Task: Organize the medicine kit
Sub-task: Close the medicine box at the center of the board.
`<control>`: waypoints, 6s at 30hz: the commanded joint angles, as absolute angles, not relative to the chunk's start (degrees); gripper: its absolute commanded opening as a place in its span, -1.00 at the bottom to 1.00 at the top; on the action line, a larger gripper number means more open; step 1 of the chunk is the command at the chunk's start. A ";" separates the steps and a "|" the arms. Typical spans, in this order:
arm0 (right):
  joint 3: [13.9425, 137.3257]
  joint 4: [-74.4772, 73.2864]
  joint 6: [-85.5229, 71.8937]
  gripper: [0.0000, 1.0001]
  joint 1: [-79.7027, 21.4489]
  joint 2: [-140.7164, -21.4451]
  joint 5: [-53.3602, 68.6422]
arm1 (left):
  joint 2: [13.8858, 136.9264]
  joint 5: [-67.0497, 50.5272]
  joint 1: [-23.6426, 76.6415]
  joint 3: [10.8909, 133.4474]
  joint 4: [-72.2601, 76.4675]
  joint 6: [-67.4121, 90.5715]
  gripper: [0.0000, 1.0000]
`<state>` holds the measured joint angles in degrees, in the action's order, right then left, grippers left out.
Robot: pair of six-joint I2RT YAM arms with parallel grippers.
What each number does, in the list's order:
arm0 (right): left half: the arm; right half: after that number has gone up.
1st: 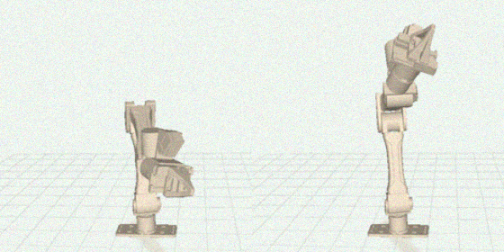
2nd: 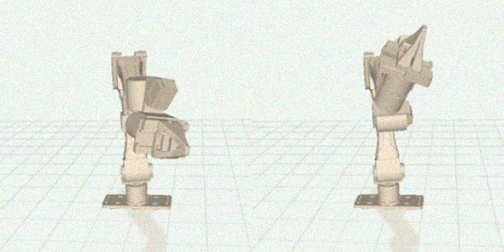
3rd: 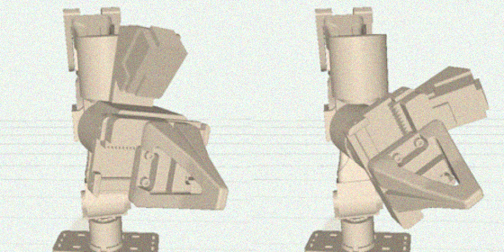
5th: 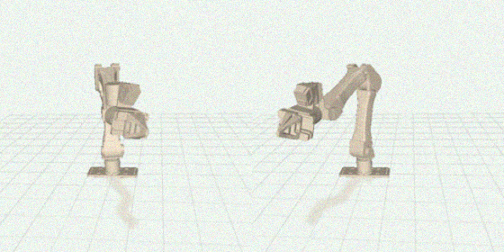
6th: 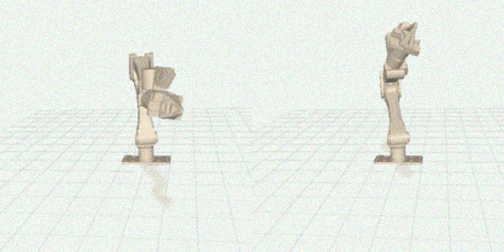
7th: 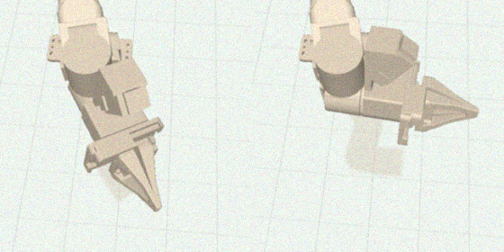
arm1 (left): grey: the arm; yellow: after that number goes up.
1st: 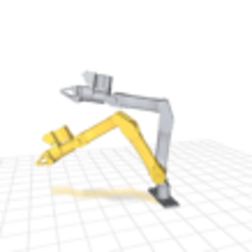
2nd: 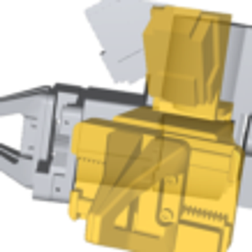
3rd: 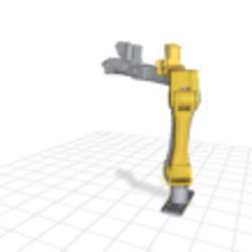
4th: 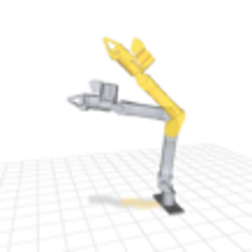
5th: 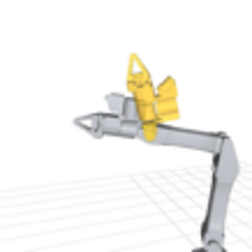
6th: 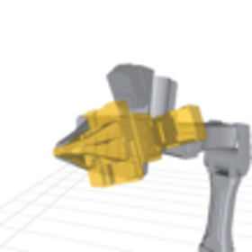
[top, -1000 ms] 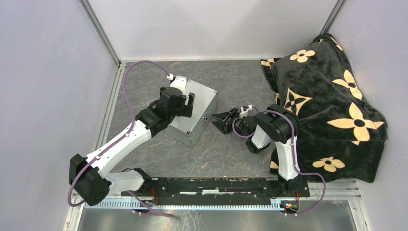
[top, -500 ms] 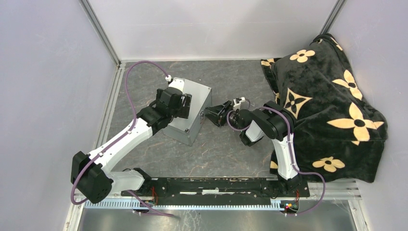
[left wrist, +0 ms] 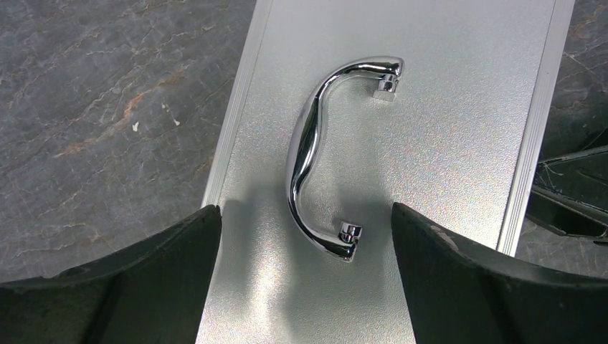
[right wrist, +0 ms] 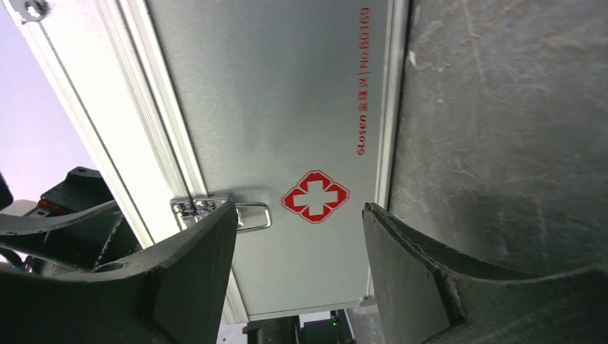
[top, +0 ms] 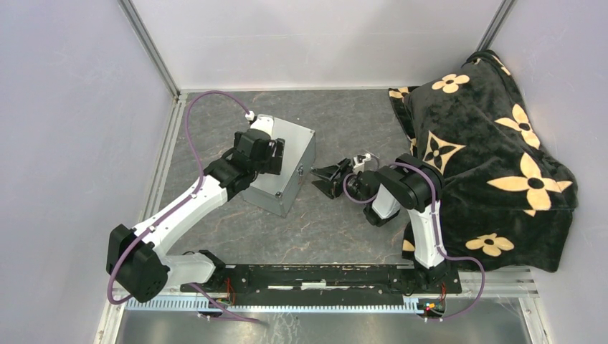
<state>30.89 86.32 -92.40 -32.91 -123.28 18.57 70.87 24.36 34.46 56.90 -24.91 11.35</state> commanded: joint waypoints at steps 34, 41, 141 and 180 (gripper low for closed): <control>31.30 112.09 -92.09 -0.18 -36.67 -125.07 13.16 | 73.87 19.38 32.78 55.37 -28.81 11.34 0.68; 36.73 112.11 -93.29 -0.58 -37.09 -127.06 16.69 | 74.18 19.08 32.78 55.53 -28.77 11.19 0.66; 32.90 112.04 -86.96 -1.00 -35.87 -113.97 22.84 | 77.06 17.23 32.46 56.17 -29.58 10.47 0.54; 50.79 18.34 -24.11 -0.13 -28.34 -89.08 19.60 | 54.53 24.38 32.43 55.89 -35.54 30.49 0.70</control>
<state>41.71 33.95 -36.58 -30.00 -88.47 20.21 59.53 21.23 32.53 55.86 -29.80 18.33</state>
